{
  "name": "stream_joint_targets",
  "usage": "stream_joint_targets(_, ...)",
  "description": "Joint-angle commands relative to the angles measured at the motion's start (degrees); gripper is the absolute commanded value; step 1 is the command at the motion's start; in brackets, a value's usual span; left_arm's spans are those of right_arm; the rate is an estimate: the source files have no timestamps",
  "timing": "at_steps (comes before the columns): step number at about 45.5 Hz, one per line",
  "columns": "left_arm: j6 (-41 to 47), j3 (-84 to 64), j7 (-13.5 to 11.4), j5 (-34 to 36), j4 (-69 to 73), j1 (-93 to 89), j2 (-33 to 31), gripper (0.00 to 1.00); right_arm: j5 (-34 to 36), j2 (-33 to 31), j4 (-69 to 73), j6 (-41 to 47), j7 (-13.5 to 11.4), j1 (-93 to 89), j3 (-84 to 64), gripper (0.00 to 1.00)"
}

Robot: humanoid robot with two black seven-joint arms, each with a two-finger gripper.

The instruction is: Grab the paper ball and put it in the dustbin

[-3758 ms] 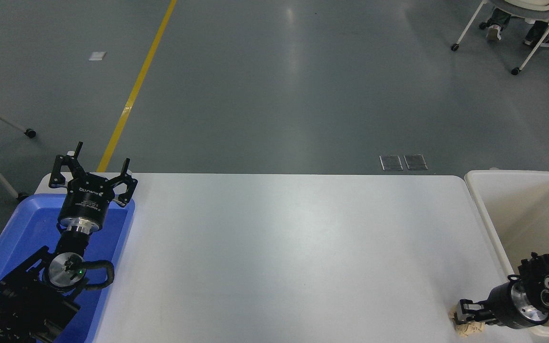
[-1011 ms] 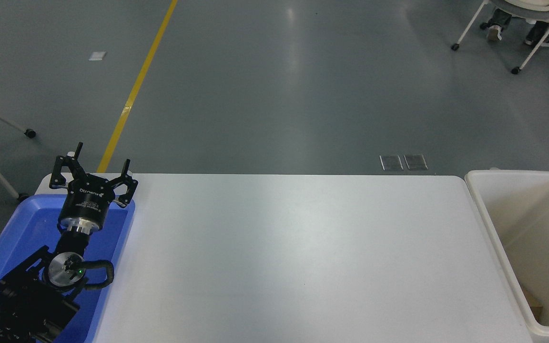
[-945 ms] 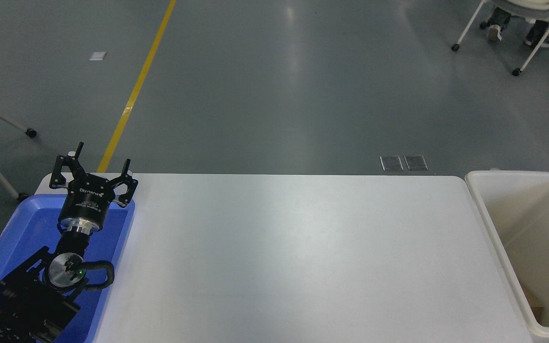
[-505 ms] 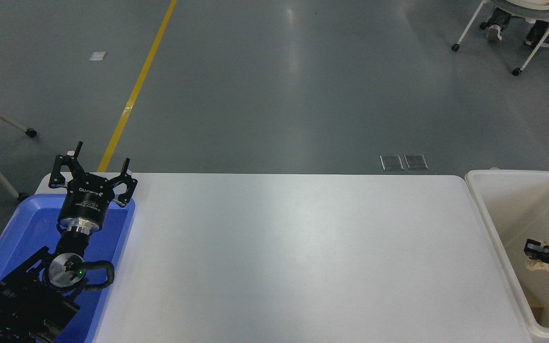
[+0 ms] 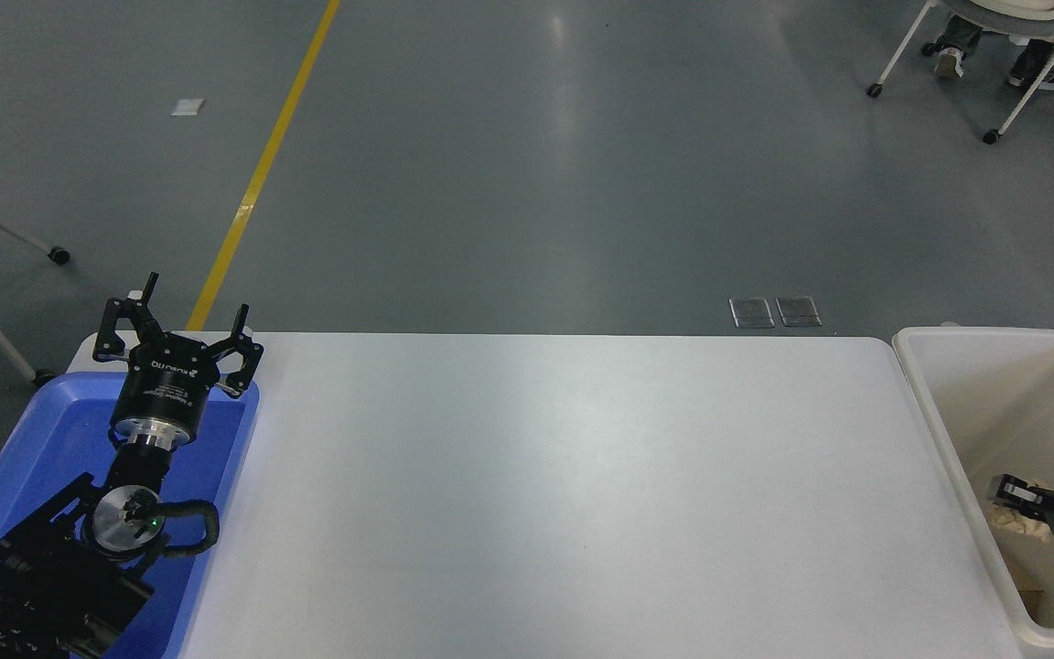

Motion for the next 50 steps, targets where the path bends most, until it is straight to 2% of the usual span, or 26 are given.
stream_joint_targets(1, -0.09, 0.16, 0.00, 0.08, 0.00, -0.05, 0.00, 1.00, -0.71, -8.55, 10.97, 0.12, 0.28, 11.83, -12.97, 1.00)
stream_joint_targets(6, -0.09, 0.16, 0.00, 0.08, -0.09, -0.05, 0.00, 1.00, -0.63, -11.81, 19.41, 1.69, 0.45, 26.58, -28.69, 1.00)
stream_joint_targets(12, -0.18, 0.16, 0.08, 0.08, 0.00, -0.05, 0.00, 1.00, -0.01, -11.91, 30.74, 6.44, 0.54, 45.13, -45.41, 1.00)
stream_joint_targets(16, -0.18, 0.16, 0.08, 0.08, -0.09, -0.05, 0.00, 1.00, -0.01, -11.29, 38.04, 12.05, 0.45, 55.16, -48.41, 1.00)
stream_joint_targets(20, -0.18, 0.16, 0.08, 0.08, -0.09, -0.05, 0.00, 1.00, 0.16, -8.75, 44.81, 22.59, 0.36, 65.09, -48.33, 1.00)
stream_joint_targets(24, -0.18, 0.16, 0.08, 0.08, 0.00, 0.04, 0.00, 1.00, 1.48, -6.64, 51.49, 29.54, 0.36, 72.39, -48.24, 1.00)
stream_joint_targets(34, -0.09, 0.16, 0.08, 0.08, 0.00, 0.12, 0.00, 1.00, 19.04, 0.57, 64.24, 31.49, -0.25, 86.46, -48.15, 1.00)
stream_joint_targets(41, -0.09, 0.16, 0.00, -0.01, 0.00, 0.12, 0.00, 1.00, 30.91, 8.48, 67.24, 31.49, -0.34, 91.92, -47.89, 1.00)
stream_joint_targets(45, -0.09, 0.16, 0.08, -0.01, 0.00, 0.12, 0.00, 1.00, 34.17, 12.08, 66.97, 31.49, -0.34, 92.18, -47.19, 1.00)
stream_joint_targets(50, 0.00, 0.16, 0.00, -0.01, 0.00, 0.12, 0.00, 1.00, 34.97, 14.37, 66.97, 31.49, -0.34, 93.50, -46.83, 1.00)
